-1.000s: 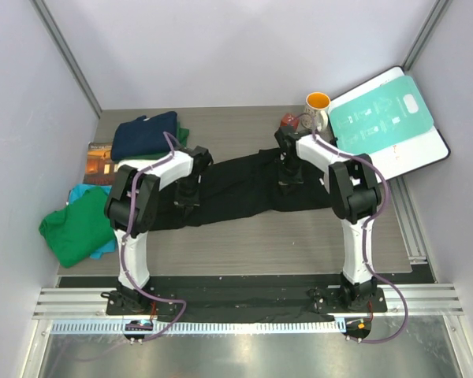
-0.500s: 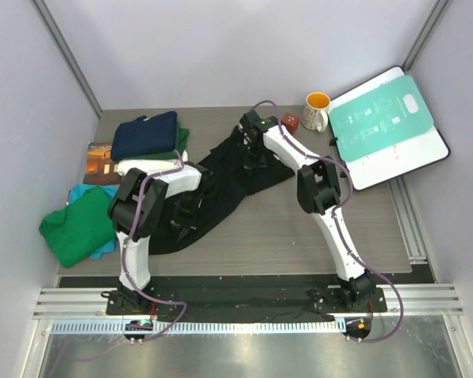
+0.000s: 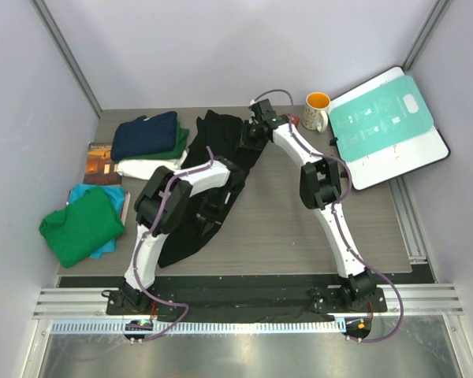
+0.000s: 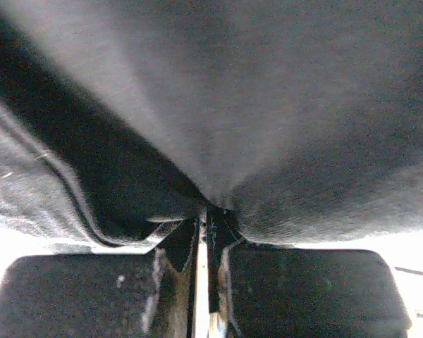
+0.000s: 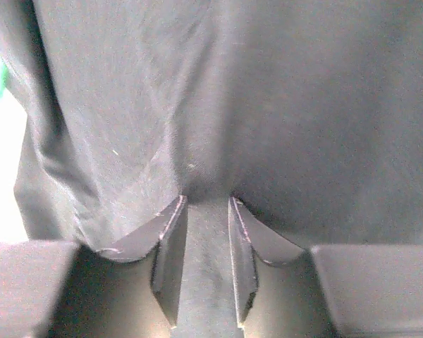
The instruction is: Fold and stack the t-shirts
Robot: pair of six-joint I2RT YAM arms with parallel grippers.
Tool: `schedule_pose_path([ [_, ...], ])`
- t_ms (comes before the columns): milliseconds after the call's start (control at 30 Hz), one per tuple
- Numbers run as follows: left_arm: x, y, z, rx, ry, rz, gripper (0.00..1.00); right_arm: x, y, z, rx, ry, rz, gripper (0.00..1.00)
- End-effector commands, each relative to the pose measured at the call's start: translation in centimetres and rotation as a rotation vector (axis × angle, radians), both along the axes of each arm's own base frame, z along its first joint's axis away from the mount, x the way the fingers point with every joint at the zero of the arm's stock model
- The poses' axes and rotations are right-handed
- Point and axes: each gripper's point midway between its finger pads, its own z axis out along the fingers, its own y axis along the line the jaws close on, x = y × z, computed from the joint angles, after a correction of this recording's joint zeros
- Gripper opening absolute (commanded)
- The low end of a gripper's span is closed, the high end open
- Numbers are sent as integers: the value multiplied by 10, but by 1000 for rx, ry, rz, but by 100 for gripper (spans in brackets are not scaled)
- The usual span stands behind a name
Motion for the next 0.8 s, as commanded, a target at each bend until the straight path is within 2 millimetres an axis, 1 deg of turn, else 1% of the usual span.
schedule_pose_path([
  [0,21,-45,-23,-96,-20,-2,0,44,-40,-34,93,6,-148,39],
  [33,21,-50,-25,-101,-10,-4,0,56,-43,-25,126,-27,-155,41],
  [67,25,-55,-27,-108,-9,-4,0,60,-44,-22,152,-32,-159,42],
  [100,30,-63,-33,-118,-11,-7,0,70,-55,-20,163,-52,-175,42],
  [133,35,-66,-35,-125,-19,-7,0,77,-58,-13,181,-74,-176,43],
  [167,42,-82,-32,-180,-23,10,0,79,-58,-7,216,-78,-171,42],
  [200,42,-86,-39,-177,-6,17,0,89,-65,3,252,-106,-181,43],
  [233,45,-92,-39,-191,-9,24,0,91,-68,6,276,-108,-181,42],
  [267,53,-106,-36,-230,-22,45,0,90,-67,13,318,-101,-167,42],
  [300,53,-111,-34,-235,-18,49,0,94,-70,24,340,-125,-163,42],
  [333,54,-114,-37,-229,-12,58,0,94,-70,29,353,-129,-152,43],
  [367,62,-121,-30,-242,-42,55,0,92,-69,37,370,-135,-138,43],
  [400,60,-121,-24,-227,-44,56,1,91,-65,48,404,-148,-116,44],
  [467,68,-123,-5,-245,-97,55,12,86,-62,68,456,-146,-104,44],
  [500,74,-119,4,-236,-140,56,16,85,-54,86,532,-152,-89,45],
  [533,78,-120,23,-261,-186,58,20,79,-52,94,573,-137,-89,45],
  [567,79,-113,31,-250,-216,60,22,76,-50,101,614,-133,-86,45],
  [600,84,-109,39,-254,-250,69,23,79,-45,124,685,-199,-59,45],
  [633,86,-105,46,-255,-276,87,25,68,-40,119,754,-109,-74,45],
  [667,84,-99,64,-273,-311,98,28,64,-39,137,800,-115,-64,45],
  [700,89,-95,72,-291,-347,113,31,62,-36,152,844,-154,-38,45],
  [733,91,-90,80,-295,-383,129,34,55,-36,151,877,-106,-52,45],
  [767,87,-82,92,-304,-410,137,35,50,-32,166,889,-131,-29,45],
])
